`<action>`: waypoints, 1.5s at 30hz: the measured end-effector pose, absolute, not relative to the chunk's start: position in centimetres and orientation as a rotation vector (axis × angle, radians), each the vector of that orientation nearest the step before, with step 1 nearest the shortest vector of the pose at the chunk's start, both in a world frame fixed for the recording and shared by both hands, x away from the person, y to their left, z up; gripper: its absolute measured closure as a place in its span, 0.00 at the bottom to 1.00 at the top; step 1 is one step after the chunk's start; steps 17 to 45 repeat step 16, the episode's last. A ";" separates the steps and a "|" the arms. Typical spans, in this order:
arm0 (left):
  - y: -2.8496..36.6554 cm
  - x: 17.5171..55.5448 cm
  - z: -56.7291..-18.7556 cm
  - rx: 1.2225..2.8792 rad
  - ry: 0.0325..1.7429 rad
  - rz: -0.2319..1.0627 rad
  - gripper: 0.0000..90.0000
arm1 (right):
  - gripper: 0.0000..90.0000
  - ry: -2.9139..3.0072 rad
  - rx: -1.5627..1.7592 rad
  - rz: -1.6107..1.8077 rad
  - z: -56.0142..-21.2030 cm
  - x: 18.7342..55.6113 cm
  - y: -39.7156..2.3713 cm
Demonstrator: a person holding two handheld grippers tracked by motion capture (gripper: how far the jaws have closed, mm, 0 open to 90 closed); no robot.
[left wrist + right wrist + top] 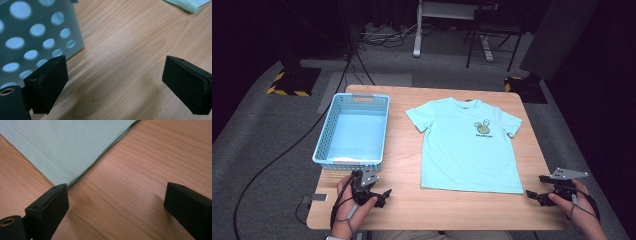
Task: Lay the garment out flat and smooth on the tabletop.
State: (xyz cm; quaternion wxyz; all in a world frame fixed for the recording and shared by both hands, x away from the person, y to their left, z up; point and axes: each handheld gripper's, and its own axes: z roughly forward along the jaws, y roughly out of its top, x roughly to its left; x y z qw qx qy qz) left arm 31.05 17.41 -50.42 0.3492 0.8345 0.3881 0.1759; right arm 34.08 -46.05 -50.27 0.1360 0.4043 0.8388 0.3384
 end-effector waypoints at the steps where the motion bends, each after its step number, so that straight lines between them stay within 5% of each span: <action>1: 17.6 31.1 -50.5 2.165 1.011 0.457 0.07 | 0.07 2.422 1.157 0.980 -50.4 34.0 -46.1; 9: 18.8 30.7 -51.2 2.137 1.127 0.442 0.06 | 0.02 2.386 1.108 0.991 -51.0 33.4 -46.1; 45: 18.8 30.7 -51.2 2.137 1.128 0.438 0.06 | 0.02 2.385 1.109 0.991 -51.0 33.4 -46.1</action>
